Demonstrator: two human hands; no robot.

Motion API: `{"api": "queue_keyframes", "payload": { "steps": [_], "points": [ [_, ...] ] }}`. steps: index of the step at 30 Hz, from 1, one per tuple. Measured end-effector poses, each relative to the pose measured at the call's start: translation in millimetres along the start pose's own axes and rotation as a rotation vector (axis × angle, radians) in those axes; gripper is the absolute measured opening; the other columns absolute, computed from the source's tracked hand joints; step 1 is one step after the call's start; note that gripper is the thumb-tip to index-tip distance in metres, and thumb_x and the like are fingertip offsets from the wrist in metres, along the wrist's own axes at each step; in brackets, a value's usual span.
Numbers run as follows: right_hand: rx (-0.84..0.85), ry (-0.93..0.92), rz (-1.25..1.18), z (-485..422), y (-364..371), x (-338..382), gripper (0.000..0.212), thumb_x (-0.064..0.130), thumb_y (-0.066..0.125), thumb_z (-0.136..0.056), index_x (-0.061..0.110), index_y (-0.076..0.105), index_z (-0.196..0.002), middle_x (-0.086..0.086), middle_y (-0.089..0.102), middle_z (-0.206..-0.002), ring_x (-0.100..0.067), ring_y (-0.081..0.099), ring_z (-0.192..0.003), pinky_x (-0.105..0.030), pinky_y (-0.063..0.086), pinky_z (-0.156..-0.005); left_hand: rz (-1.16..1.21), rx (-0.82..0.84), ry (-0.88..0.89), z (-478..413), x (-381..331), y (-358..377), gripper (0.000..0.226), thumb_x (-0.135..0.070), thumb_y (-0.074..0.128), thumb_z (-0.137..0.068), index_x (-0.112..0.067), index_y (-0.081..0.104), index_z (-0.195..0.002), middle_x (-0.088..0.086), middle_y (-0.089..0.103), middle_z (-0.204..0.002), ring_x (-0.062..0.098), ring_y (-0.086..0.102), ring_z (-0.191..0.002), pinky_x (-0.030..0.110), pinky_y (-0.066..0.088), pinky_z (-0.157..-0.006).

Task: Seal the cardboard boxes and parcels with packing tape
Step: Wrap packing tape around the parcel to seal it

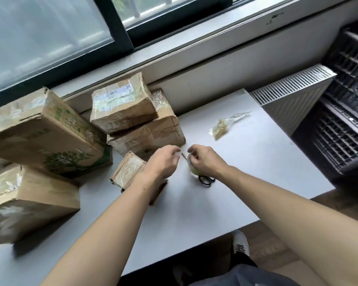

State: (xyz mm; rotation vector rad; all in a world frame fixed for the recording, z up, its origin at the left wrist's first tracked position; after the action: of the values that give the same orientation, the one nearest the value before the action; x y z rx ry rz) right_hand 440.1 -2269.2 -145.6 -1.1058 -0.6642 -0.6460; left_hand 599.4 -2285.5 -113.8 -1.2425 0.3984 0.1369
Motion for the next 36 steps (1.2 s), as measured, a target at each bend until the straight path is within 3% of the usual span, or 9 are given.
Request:
{"api": "queue_keyframes", "payload": {
  "steps": [3, 7, 11, 14, 18, 23, 28, 33, 36],
  "points": [
    [0.003, -0.075, 0.041, -5, 13, 32, 0.032, 0.024, 0.048, -0.099, 0.018, 0.064, -0.126, -0.005, 0.068, -0.122, -0.025, 0.059, -0.117, -0.027, 0.044, -0.096, 0.021, -0.127, -0.027, 19, 18, -31, 0.031, -0.015, 0.052, -0.098, -0.011, 0.064, -0.126, 0.006, 0.061, -0.131, 0.023, 0.053, -0.126, 0.029, 0.037, -0.106],
    [0.018, -0.197, 0.027, -8, 32, 77, 0.029, 0.025, 0.048, -0.101, 0.013, 0.067, -0.118, -0.009, 0.070, -0.118, -0.029, 0.061, -0.113, -0.033, 0.048, -0.094, 0.011, -0.213, -0.160, 50, 60, -57, 0.038, -0.017, 0.049, -0.098, -0.011, 0.055, -0.135, 0.010, 0.052, -0.139, 0.026, 0.047, -0.130, 0.034, 0.036, -0.110],
    [0.045, -0.205, 0.019, -12, 59, 107, 0.034, 0.037, 0.052, -0.100, 0.009, 0.066, -0.113, -0.009, 0.071, -0.111, -0.028, 0.062, -0.106, -0.037, 0.050, -0.089, 0.121, -0.205, -0.716, 86, 97, -64, 0.075, -0.052, 0.046, -0.098, -0.004, 0.023, -0.150, 0.022, 0.035, -0.149, 0.039, 0.041, -0.133, 0.046, 0.037, -0.107],
    [0.076, -0.170, 0.059, -16, 78, 119, 0.042, 0.047, 0.053, -0.096, 0.009, 0.063, -0.111, -0.012, 0.070, -0.110, -0.032, 0.063, -0.105, -0.040, 0.051, -0.087, 0.275, 0.039, -0.945, 104, 114, -60, 0.093, -0.074, 0.032, -0.092, 0.000, 0.029, -0.147, 0.021, 0.050, -0.140, 0.035, 0.057, -0.117, 0.040, 0.048, -0.098],
    [0.183, -0.114, 0.055, -21, 97, 123, 0.046, 0.051, 0.055, -0.094, 0.008, 0.064, -0.109, -0.012, 0.071, -0.109, -0.031, 0.064, -0.102, -0.034, 0.049, -0.079, 0.635, 0.196, -0.894, 109, 119, -47, 0.079, -0.077, 0.033, -0.090, -0.011, 0.051, -0.129, 0.014, 0.068, -0.108, 0.025, 0.067, -0.094, 0.039, 0.051, -0.089],
    [0.215, 0.018, -0.051, -22, 107, 118, 0.044, 0.051, 0.053, -0.092, 0.009, 0.068, -0.087, -0.007, 0.072, -0.085, -0.028, 0.065, -0.083, -0.030, 0.044, -0.066, 0.956, 0.003, -0.789, 92, 113, -27, 0.051, -0.060, 0.044, -0.098, -0.021, 0.058, -0.128, 0.002, 0.070, -0.109, 0.020, 0.064, -0.093, 0.031, 0.052, -0.077],
    [0.189, 0.010, -0.148, -20, 116, 113, 0.050, 0.052, 0.055, -0.092, 0.006, 0.073, -0.094, -0.008, 0.071, -0.090, -0.032, 0.067, -0.096, -0.037, 0.052, -0.083, 0.954, -0.109, -0.769, 87, 120, -21, 0.036, -0.051, 0.048, -0.100, -0.022, 0.060, -0.117, -0.001, 0.069, -0.097, 0.018, 0.063, -0.083, 0.029, 0.051, -0.075],
    [0.135, -0.070, -0.128, -19, 111, 113, 0.035, 0.036, 0.051, -0.101, 0.010, 0.063, -0.080, -0.004, 0.063, -0.081, -0.024, 0.054, -0.081, -0.032, 0.039, -0.068, 0.870, -0.210, -0.769, 82, 128, -15, 0.042, -0.048, 0.052, -0.097, -0.017, 0.061, -0.124, 0.006, 0.069, -0.111, 0.028, 0.065, -0.099, 0.039, 0.054, -0.093],
    [0.085, -0.070, -0.092, -19, 112, 116, 0.032, 0.034, 0.048, -0.103, 0.015, 0.058, -0.080, -0.003, 0.061, -0.081, -0.023, 0.050, -0.081, -0.028, 0.027, -0.061, 0.806, -0.277, -0.840, 81, 133, -18, 0.049, -0.048, 0.055, -0.094, -0.008, 0.059, -0.121, 0.013, 0.067, -0.112, 0.035, 0.065, -0.098, 0.045, 0.056, -0.091]
  ]
}}
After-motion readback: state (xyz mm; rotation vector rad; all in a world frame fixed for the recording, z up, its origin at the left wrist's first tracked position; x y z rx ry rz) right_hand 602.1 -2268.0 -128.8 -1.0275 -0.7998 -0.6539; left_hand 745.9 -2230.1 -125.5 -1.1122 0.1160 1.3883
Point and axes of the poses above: each hand's wrist, its own z-axis away from the middle knuckle, its own y-axis out of the palm, x = y × z, the point moved 2 cm from there along -z, towards the middle knuckle
